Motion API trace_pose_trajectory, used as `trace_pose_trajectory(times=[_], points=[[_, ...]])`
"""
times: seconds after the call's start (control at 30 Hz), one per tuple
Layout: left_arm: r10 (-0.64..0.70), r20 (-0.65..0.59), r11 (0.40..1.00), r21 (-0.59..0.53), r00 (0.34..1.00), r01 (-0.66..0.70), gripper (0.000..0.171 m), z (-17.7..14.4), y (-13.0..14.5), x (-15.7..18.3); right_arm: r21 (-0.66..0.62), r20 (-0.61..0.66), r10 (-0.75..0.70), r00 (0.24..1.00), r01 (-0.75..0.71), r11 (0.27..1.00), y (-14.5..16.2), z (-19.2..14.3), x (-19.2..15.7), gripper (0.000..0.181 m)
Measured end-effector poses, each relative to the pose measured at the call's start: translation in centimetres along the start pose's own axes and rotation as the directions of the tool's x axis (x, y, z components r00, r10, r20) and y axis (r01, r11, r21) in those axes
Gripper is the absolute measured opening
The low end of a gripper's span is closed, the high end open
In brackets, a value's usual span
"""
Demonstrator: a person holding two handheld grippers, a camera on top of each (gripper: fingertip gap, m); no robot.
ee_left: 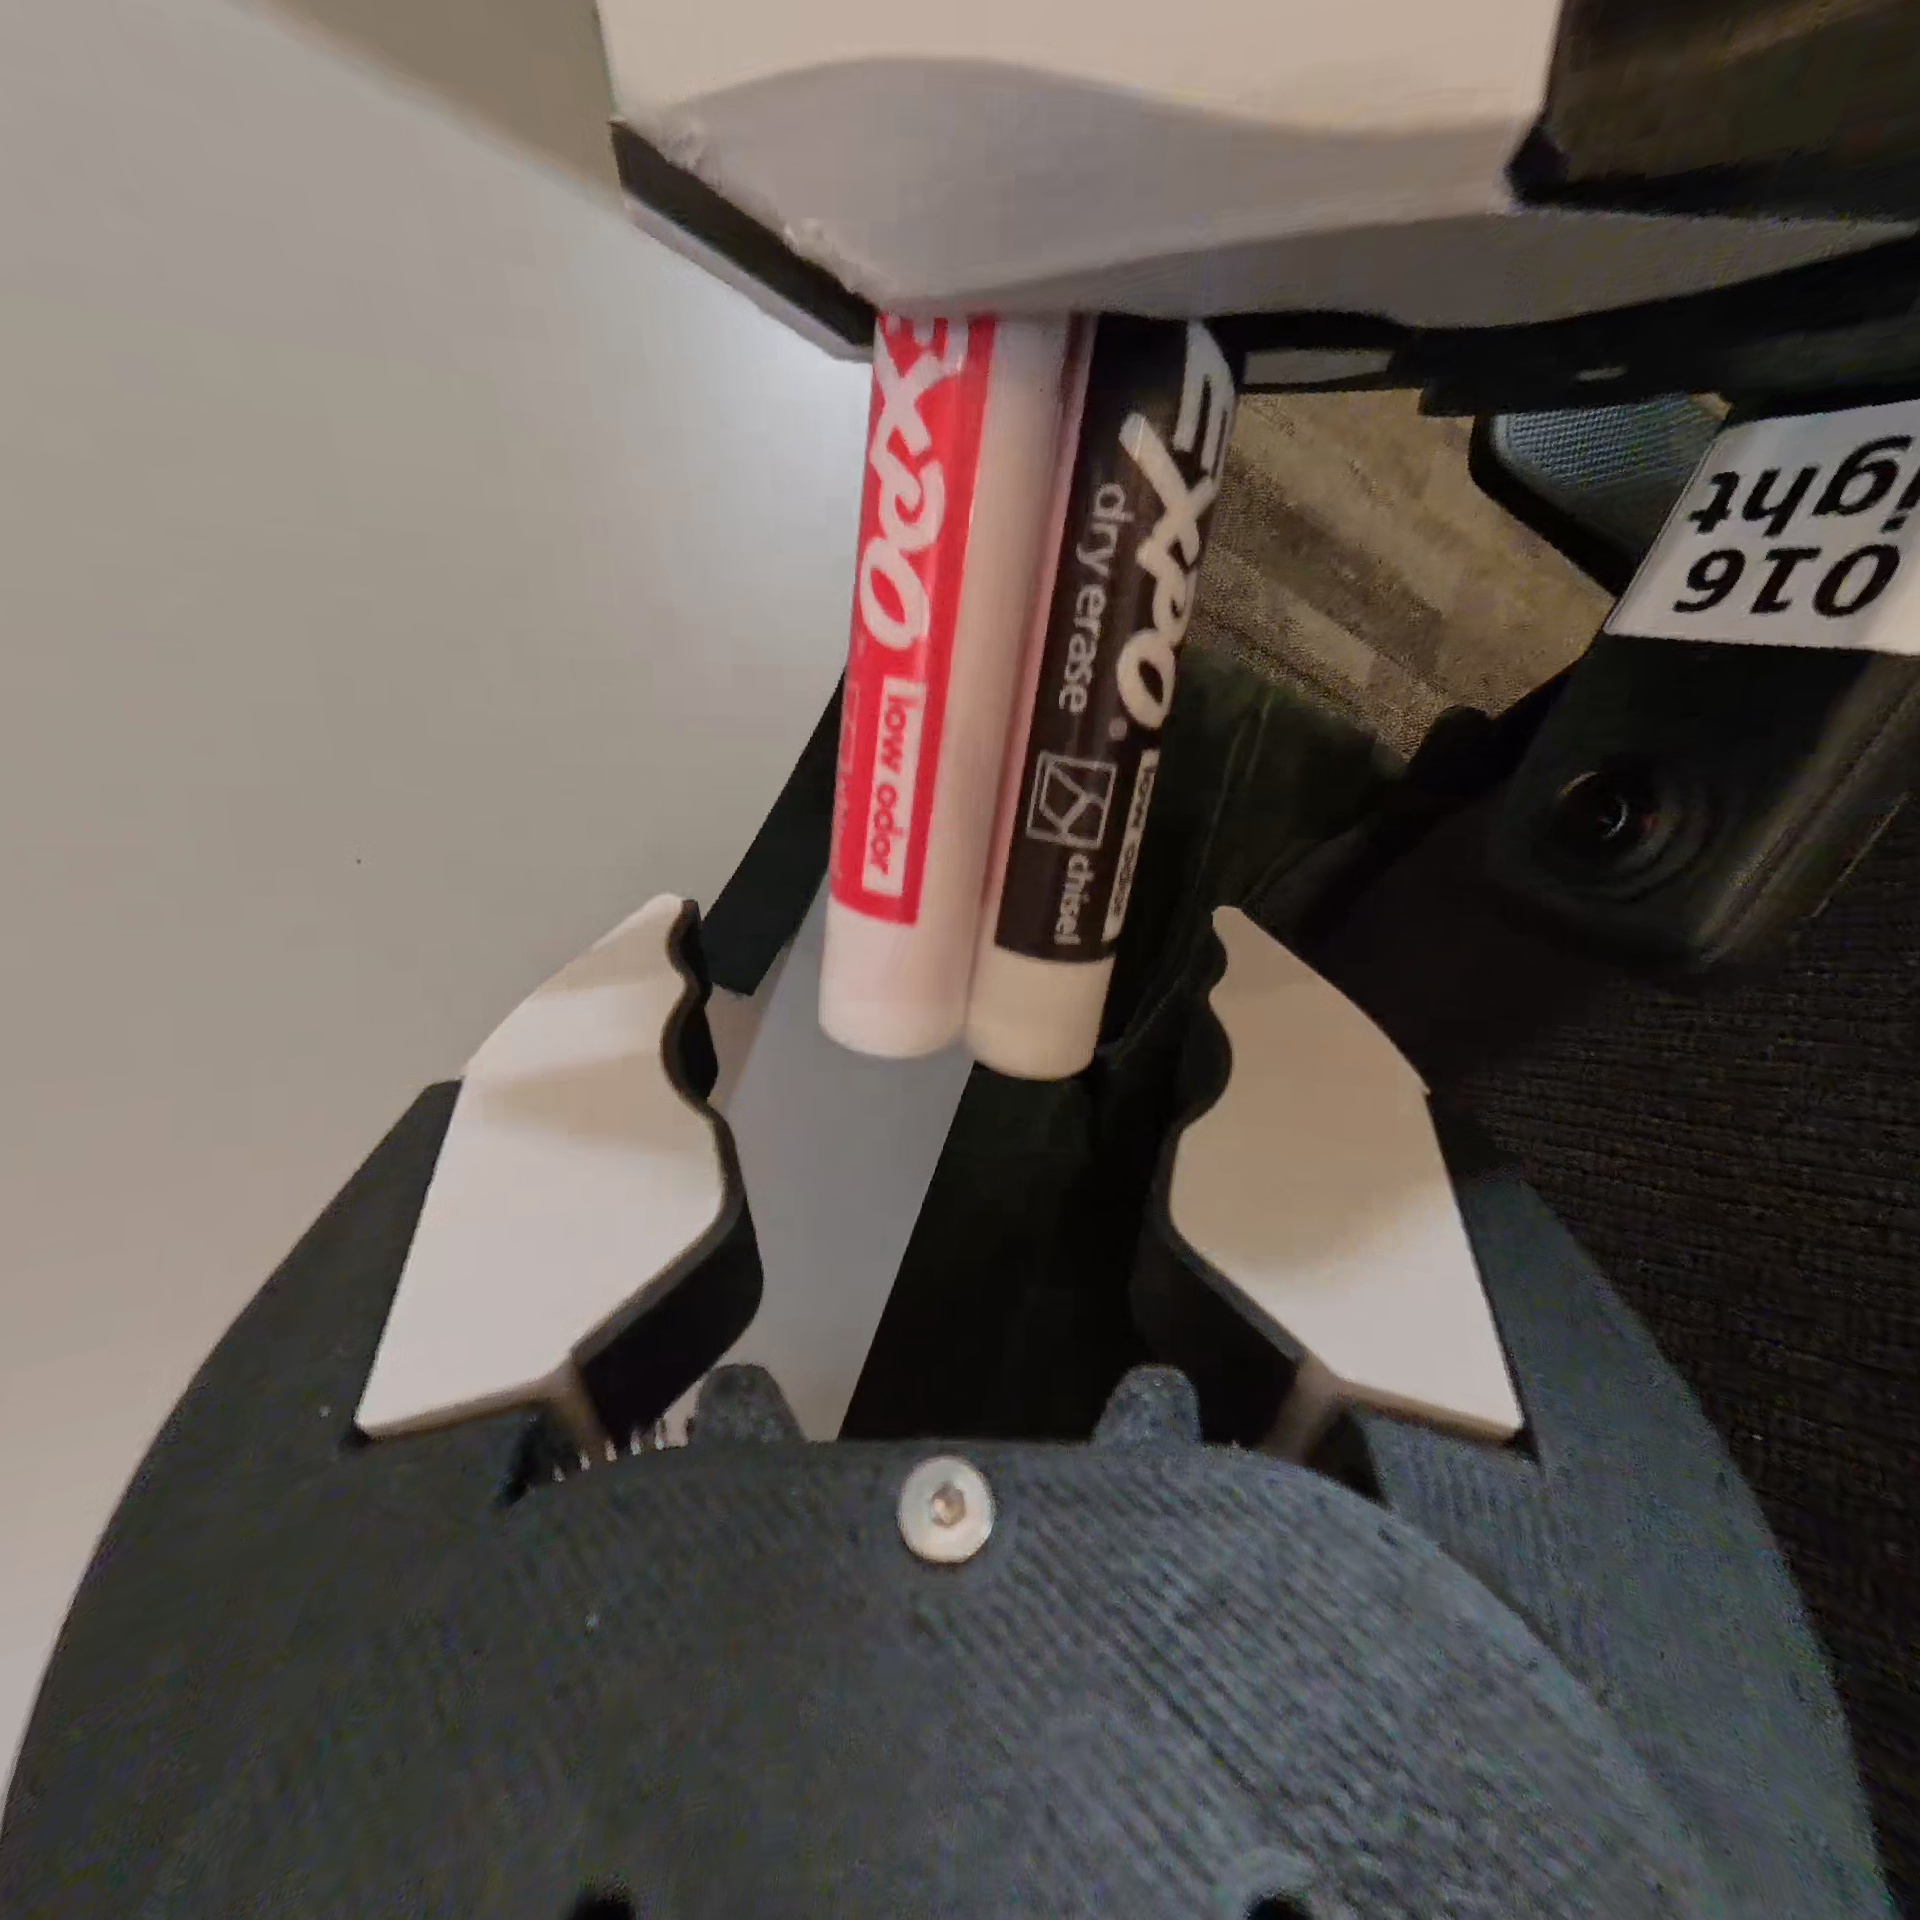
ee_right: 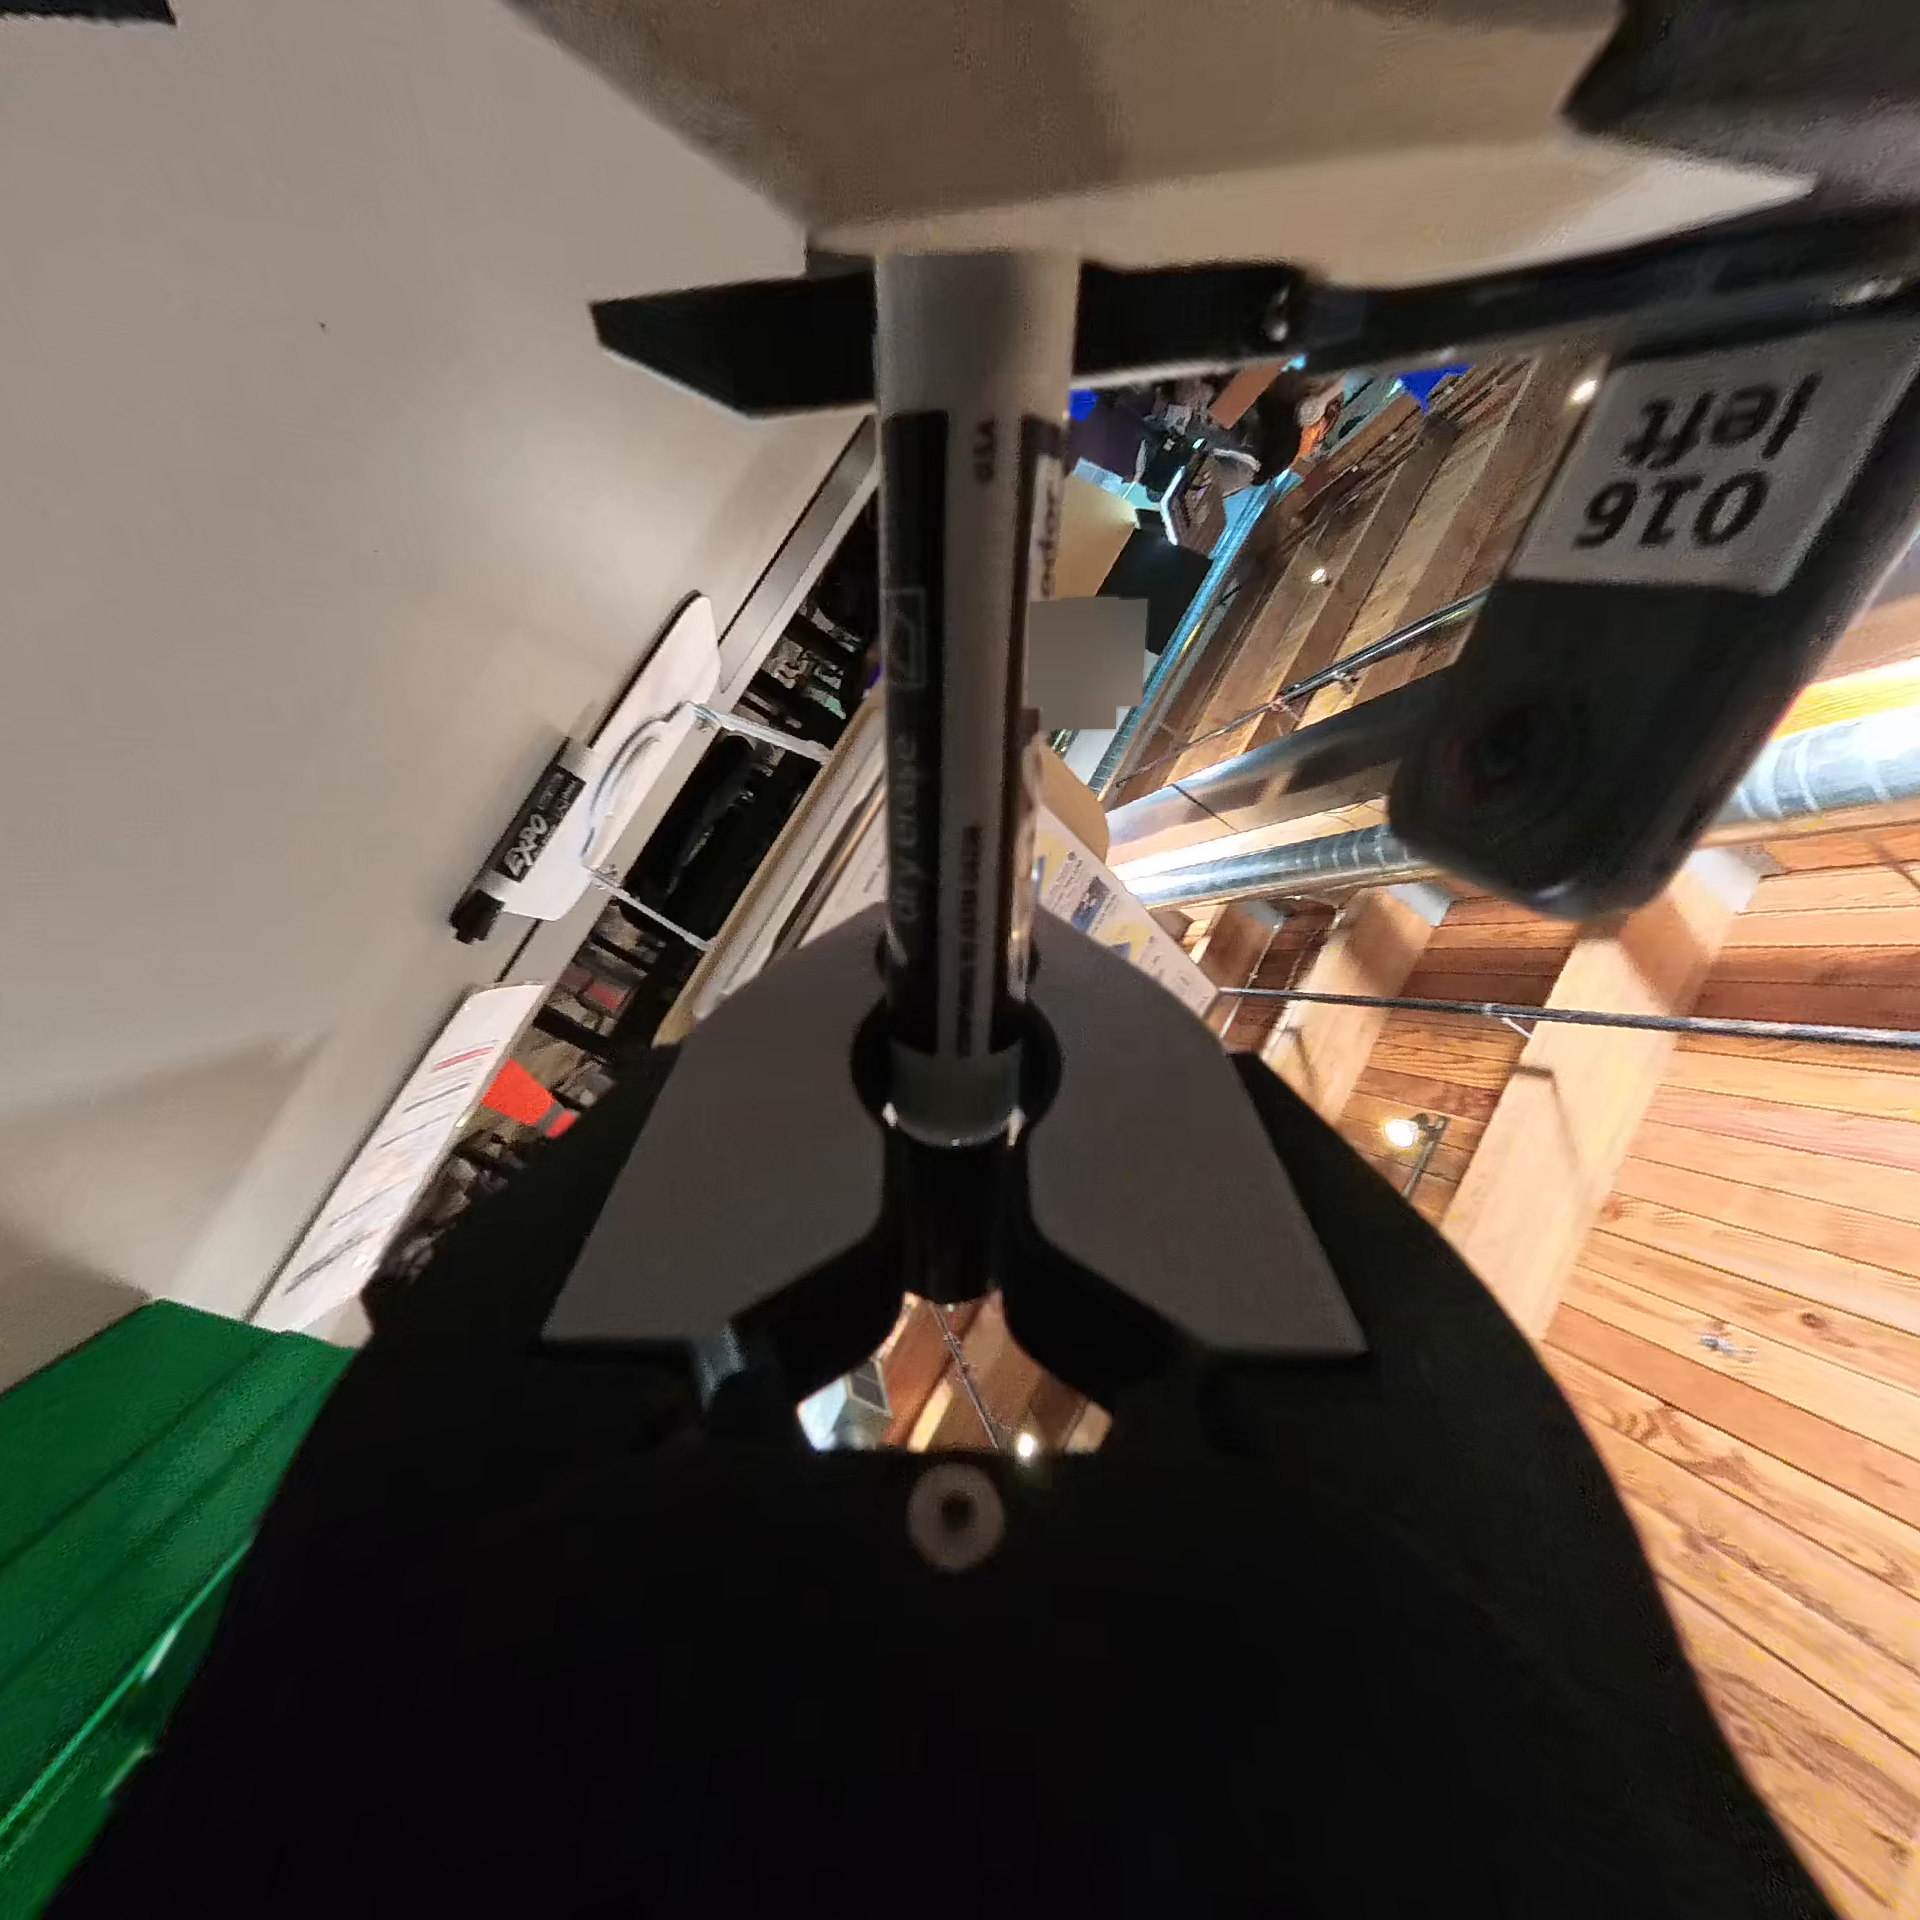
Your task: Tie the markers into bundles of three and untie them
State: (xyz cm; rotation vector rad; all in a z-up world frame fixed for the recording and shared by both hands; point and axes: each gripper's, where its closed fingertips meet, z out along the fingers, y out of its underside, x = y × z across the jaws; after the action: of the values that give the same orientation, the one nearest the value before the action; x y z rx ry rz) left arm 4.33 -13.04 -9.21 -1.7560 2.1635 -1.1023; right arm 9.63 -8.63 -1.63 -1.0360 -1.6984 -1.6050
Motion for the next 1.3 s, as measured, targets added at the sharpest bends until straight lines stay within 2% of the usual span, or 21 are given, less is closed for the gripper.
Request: trace_pose_trajectory(times=[0.07, 0.33, 0.63, 1.3], points=[[-0.009, -0.005, 1.000, -0.002, 1.000, 0.009, 0.090, 0.2, -0.3, 0.4, 0.006, -0.023, -0.023, 0.999, 0.023, 1.000, -0.2, -0.1, 0.6, 0.016], [0.004, 0.110, 0.999, 0.037, 0.994, -0.008, 0.080, 0.1, -2.1, 0.2, 0.036, -0.068, -0.070, 0.995, 0.072, 0.997, -1.7, -0.2, 1.4, 0.016], [0.030, 0.234, 0.999, 0.022, 0.972, -0.036, 0.071, 0.2, -2.5, -0.5, -0.013, -0.067, -0.051, 0.996, 0.050, 0.999, -1.7, 0.3, 1.5, 0.016], [0.043, 0.320, 0.998, 0.026, 0.946, -0.054, 0.056, 0.0, -2.7, -1.1, -0.017, -0.084, -0.046, 0.995, 0.045, 0.999, -1.4, 0.6, 1.8, 0.016]])
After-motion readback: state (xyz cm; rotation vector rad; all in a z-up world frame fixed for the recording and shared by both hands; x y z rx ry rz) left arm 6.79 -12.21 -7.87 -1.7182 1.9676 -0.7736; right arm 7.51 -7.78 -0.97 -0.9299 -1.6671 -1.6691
